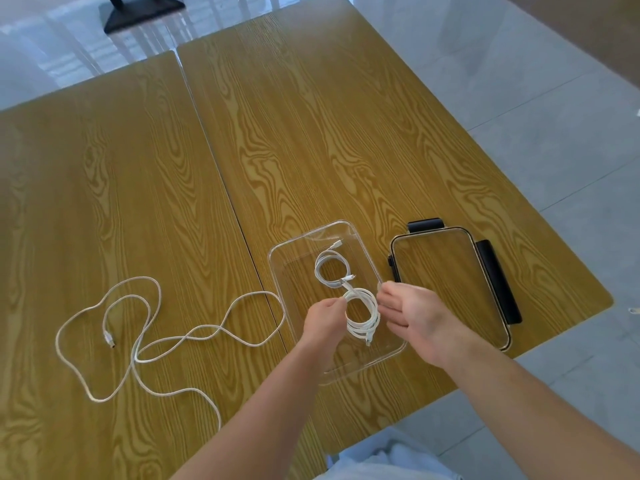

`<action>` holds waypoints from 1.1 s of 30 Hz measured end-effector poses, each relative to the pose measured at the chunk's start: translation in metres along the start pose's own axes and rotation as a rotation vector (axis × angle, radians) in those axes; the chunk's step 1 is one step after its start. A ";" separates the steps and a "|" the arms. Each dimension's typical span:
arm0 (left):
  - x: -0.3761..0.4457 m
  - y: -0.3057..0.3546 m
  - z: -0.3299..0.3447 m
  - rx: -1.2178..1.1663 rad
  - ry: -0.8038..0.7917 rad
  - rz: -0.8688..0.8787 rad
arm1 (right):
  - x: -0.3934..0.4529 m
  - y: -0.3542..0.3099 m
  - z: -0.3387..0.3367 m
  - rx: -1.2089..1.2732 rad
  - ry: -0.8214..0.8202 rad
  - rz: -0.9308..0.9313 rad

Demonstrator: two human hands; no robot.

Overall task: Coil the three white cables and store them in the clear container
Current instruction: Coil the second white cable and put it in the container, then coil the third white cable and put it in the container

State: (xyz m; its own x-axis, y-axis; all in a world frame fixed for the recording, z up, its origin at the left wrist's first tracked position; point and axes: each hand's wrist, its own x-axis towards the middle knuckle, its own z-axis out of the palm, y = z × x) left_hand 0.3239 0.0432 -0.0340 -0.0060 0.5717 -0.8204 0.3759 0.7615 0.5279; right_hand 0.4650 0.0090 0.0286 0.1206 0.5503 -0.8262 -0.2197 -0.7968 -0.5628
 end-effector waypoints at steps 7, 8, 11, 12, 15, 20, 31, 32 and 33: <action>-0.025 0.001 -0.020 -0.127 -0.094 0.065 | 0.000 -0.004 -0.009 0.183 0.005 -0.067; -0.032 0.002 -0.024 -0.179 -0.113 0.072 | 0.000 -0.005 -0.009 0.206 0.005 -0.074; -0.055 0.004 -0.042 -0.351 -0.160 0.114 | -0.004 -0.006 -0.001 0.269 -0.020 -0.091; -0.061 0.003 -0.050 -0.414 -0.171 0.124 | -0.005 -0.007 0.003 0.287 -0.038 -0.097; -0.077 -0.005 -0.078 -0.543 -0.152 0.142 | -0.009 -0.008 0.021 0.301 -0.092 -0.117; -0.092 -0.032 -0.135 -0.715 -0.063 0.184 | -0.018 -0.009 0.067 0.244 -0.174 -0.139; -0.104 -0.131 -0.261 -0.938 0.176 0.181 | -0.042 0.016 0.178 0.132 -0.250 -0.143; -0.105 -0.142 -0.269 -0.947 0.190 0.176 | -0.044 0.019 0.187 0.119 -0.254 -0.146; -0.106 -0.153 -0.280 -0.954 0.205 0.171 | -0.045 0.022 0.199 0.102 -0.256 -0.147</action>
State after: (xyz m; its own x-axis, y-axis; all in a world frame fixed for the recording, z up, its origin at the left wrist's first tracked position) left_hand 0.0076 -0.0488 0.0333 -0.2150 0.6701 -0.7104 -0.5168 0.5392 0.6650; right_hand 0.2624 0.0159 0.0584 -0.0867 0.7131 -0.6957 -0.3154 -0.6821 -0.6598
